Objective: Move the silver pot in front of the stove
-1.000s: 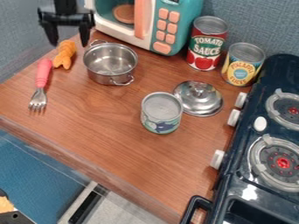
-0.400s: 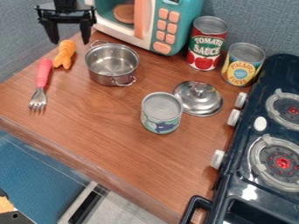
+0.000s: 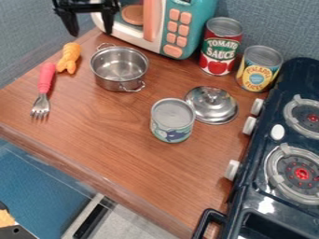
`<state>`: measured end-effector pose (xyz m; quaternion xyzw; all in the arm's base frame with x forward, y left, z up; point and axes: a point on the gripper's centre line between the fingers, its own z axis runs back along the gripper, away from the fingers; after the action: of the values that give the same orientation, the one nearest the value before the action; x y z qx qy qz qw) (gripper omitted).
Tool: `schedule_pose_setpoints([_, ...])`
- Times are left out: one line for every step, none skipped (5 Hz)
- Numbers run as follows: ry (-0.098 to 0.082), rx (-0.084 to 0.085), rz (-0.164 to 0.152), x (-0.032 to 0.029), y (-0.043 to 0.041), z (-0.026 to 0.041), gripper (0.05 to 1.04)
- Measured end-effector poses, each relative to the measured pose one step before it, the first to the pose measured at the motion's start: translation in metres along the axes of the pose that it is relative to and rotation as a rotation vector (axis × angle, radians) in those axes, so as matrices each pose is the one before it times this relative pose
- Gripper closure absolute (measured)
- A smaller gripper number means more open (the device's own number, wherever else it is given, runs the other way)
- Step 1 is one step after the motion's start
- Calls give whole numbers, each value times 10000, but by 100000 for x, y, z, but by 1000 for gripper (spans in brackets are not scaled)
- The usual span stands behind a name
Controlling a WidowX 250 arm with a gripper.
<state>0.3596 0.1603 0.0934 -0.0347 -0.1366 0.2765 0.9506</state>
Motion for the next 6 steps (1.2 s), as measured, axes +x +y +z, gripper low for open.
schedule_pose_setpoints([90, 4, 188, -1538, -626, -1445, 84])
schedule_pose_setpoints([-115, 86, 199, 186, 144, -54, 84])
schedule_pose_setpoints([434, 374, 111, -510, 718, -1554, 84])
schedule_pose_setpoints([-11, 63, 240, 89, 196, 11, 84])
schedule_pose_setpoints([239, 141, 23, -258, 373, -962, 84])
schedule_pose_setpoints([263, -3, -54, -281, 41, -1222, 84])
